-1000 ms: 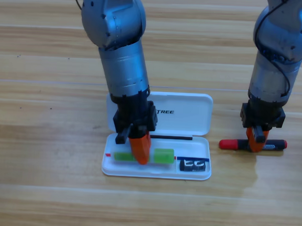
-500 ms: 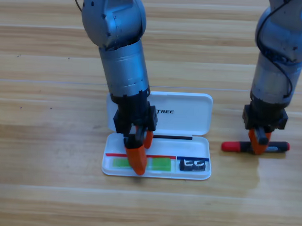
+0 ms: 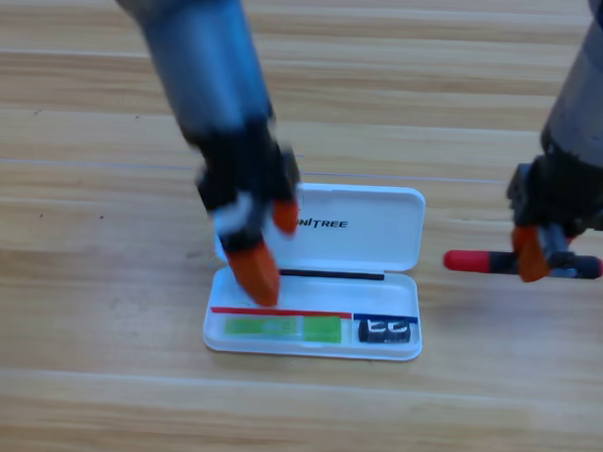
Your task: Clean up eraser and pencils
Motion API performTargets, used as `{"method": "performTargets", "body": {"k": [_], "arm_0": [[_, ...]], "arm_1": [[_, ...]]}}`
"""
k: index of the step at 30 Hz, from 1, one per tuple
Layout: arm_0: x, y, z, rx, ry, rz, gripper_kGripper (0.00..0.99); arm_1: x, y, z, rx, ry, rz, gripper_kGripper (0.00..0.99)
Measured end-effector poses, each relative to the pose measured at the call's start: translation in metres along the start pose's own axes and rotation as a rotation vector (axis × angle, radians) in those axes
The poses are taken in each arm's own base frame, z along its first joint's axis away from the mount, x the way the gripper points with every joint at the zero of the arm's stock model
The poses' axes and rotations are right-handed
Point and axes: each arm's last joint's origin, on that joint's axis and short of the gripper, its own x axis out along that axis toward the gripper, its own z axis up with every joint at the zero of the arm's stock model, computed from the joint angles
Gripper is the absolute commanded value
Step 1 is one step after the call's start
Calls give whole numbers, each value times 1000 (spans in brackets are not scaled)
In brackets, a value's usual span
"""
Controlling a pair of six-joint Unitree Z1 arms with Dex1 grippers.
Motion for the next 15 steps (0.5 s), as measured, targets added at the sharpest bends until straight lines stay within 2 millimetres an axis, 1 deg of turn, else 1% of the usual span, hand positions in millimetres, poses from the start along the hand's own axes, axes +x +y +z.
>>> {"method": "performTargets", "body": {"k": [1, 3, 5, 7, 8, 11, 12, 13, 14, 15], "arm_0": [[-21, -12, -1, 13, -32, 30, 990], [-55, -36, -6, 29, -91, 73, 990], [-87, -62, -15, 35, -151, 114, 990], [-113, -83, -28, 40, -206, 149, 990], [-127, -93, -37, 38, -233, 172, 990], [-151, -109, -63, 14, -296, 231, 990], [-156, -111, -71, 8, -317, 235, 990], [-159, -110, -78, 7, -337, 231, 990], [-160, -108, -86, -2, -351, 229, 990], [-161, -105, -93, -14, -361, 226, 990]], "arm_1": [[-2, 2, 5, -3, -8, -7, 0], [-7, 4, 16, -21, -28, -24, 0], [-11, 0, 30, -24, -53, -47, 0], [-8, -8, 46, -17, -69, -60, 0], [-2, -13, 56, -21, -73, -62, 0], [22, -26, 80, -31, -64, -49, 0], [31, -29, 87, -32, -60, -44, 0], [35, -32, 92, -34, -62, -45, 0], [42, -34, 98, -35, -59, -41, 0], [45, -37, 103, -35, -61, -42, 0]]}}
